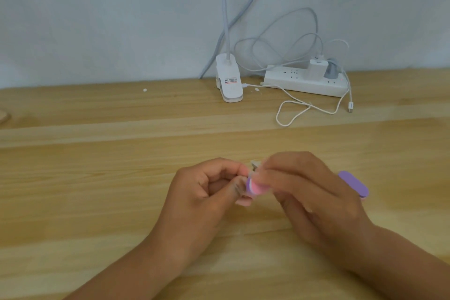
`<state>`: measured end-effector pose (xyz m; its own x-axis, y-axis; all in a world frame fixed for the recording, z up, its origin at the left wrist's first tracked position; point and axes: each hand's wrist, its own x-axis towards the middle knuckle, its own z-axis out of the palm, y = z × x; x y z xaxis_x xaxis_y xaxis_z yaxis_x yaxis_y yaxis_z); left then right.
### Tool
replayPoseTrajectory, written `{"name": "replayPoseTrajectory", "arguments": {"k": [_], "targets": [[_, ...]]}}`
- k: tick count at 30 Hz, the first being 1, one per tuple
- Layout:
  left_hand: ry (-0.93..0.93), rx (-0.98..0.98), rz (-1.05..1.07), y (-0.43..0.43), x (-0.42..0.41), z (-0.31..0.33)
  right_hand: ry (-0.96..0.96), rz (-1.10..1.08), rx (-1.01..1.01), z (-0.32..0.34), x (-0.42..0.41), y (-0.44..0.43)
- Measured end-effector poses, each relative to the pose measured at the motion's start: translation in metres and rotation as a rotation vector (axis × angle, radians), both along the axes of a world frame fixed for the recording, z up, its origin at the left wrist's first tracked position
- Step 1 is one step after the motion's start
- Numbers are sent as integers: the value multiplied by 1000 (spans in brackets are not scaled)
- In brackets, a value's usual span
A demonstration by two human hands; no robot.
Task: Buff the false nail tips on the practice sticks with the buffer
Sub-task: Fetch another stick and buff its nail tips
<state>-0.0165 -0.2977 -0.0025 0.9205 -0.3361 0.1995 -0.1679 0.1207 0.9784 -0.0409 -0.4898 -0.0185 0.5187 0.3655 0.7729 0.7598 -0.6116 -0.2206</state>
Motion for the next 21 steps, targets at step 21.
{"name": "replayPoseTrajectory", "arguments": {"k": [21], "targets": [[206, -91, -114, 0, 2, 3, -3, -102, 46, 2, 1, -1]]}}
